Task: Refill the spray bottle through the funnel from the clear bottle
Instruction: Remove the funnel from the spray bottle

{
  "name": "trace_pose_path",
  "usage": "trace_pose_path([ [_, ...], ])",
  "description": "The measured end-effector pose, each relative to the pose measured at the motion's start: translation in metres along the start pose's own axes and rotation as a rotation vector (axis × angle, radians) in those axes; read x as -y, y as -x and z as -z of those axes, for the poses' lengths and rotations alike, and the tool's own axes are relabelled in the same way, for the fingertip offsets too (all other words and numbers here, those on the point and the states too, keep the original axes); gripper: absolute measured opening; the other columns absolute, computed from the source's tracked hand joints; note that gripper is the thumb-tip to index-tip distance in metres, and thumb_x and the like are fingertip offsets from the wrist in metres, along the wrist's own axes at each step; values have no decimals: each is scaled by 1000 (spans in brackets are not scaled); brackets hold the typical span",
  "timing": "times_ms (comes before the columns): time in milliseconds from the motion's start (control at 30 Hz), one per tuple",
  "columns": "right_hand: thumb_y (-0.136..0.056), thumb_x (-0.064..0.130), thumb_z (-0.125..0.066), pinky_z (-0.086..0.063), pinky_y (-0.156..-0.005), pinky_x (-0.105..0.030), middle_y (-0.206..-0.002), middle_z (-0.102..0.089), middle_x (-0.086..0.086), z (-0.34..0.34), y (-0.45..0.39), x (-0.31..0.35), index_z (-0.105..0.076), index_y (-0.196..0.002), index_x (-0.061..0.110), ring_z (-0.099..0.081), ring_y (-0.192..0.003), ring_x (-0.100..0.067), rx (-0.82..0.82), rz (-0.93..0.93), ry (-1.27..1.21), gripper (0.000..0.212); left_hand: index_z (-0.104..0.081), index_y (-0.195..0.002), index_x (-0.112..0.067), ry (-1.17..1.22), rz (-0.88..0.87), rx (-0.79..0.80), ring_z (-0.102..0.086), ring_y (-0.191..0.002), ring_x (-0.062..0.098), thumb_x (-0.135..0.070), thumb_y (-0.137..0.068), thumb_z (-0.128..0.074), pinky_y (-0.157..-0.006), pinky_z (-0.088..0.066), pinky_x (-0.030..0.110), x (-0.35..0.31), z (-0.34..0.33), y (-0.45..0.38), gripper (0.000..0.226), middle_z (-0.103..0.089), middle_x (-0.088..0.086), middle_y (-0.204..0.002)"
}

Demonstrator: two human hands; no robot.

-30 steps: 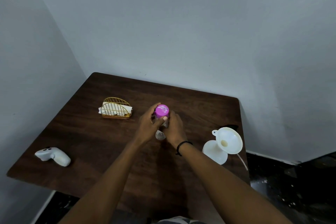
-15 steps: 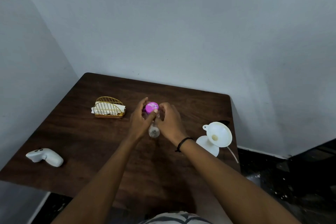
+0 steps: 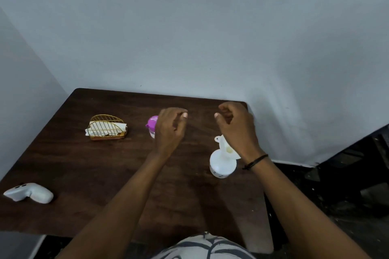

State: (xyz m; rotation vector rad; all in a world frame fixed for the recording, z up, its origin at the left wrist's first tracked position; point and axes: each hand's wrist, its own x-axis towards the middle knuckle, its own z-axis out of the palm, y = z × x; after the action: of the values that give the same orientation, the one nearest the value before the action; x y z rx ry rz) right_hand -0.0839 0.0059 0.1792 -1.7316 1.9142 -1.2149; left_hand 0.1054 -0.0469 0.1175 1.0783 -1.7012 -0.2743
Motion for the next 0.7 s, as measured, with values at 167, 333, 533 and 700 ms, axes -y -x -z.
trace_pose_path([
  [167, -90, 26, -67, -53, -84, -31, -108, -65, 1, 30, 17, -45, -67, -111, 17, -64, -96, -14, -14, -109, 98, 22, -70, -93, -13, 154, 46, 251, -64, -81, 12, -17, -93, -60, -69, -53, 36, -25, -34, 9, 10, -70, -4, -89],
  [333, -92, 30, -66, -40, -77, -24, -104, -60, 1, 37, 41, -75, -66, -113, 16, -57, -89, -13, 63, -204, 161, 25, -67, -90, -16, 213, 219, 322, -64, -78, 10, -22, -92, -63, -67, -54, 36, -34, -55, 24, 8, -69, -7, -85],
  [533, -94, 26, -63, -40, -78, -23, -109, -64, -4, 32, 56, -90, -63, -121, 14, -57, -93, -14, 87, -270, 143, 29, -65, -78, -18, 188, 413, 385, -62, -68, 4, -33, -90, -66, -61, -50, 25, -38, -63, 37, 19, -68, -11, -73],
  [700, -95, 22, -61, -46, -76, -27, -100, -69, -4, 31, 59, -89, -62, -116, 12, -62, -89, -20, 99, -310, 140, 23, -56, -62, -11, 157, 500, 433, -62, -56, 17, -33, -90, -65, -56, -47, 33, -38, -68, 40, 37, -62, 0, -56],
])
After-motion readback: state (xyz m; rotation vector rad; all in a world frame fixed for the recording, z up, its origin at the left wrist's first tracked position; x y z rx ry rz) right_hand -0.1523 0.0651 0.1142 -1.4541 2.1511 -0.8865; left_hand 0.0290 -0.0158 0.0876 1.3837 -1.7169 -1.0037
